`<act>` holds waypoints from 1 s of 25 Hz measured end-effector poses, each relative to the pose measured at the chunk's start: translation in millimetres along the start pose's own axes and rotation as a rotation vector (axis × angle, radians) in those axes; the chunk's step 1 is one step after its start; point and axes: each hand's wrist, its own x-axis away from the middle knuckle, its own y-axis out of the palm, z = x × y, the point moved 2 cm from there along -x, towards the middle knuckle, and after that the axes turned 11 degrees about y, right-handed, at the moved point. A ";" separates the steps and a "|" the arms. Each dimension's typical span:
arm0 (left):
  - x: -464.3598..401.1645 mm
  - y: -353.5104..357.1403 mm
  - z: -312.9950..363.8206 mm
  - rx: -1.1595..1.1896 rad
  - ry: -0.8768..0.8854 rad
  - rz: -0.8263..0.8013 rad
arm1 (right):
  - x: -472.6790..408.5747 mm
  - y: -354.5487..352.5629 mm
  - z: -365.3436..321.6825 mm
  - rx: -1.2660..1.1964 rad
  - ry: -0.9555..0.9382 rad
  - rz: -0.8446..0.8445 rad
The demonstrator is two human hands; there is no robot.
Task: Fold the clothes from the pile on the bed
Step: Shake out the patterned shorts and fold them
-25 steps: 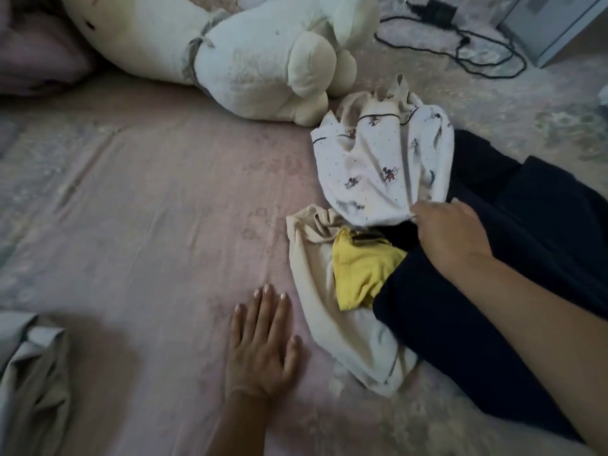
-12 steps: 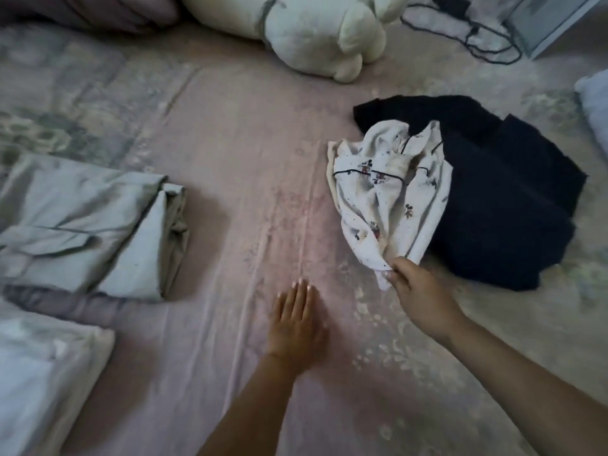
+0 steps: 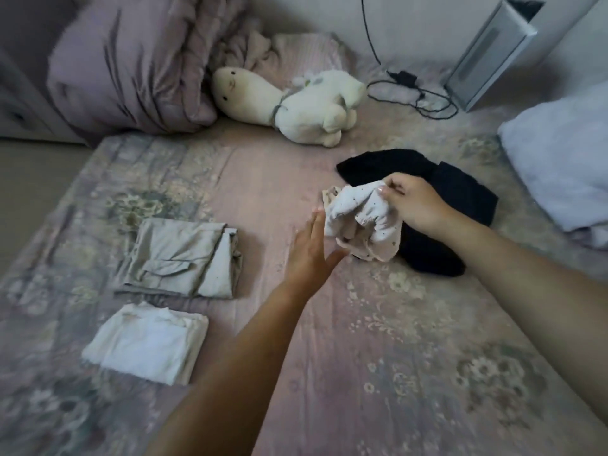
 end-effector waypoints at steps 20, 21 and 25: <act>-14.2 -196.1 177.3 0.392 0.040 0.088 | 191.7 -75.6 -107.6 0.515 -0.120 0.006; -15.0 -203.7 182.6 0.346 0.085 0.064 | 193.8 -74.6 -107.4 0.591 -0.136 0.079; -18.1 -227.0 184.0 0.046 0.218 0.020 | 190.1 -96.3 -109.2 0.386 -0.113 0.322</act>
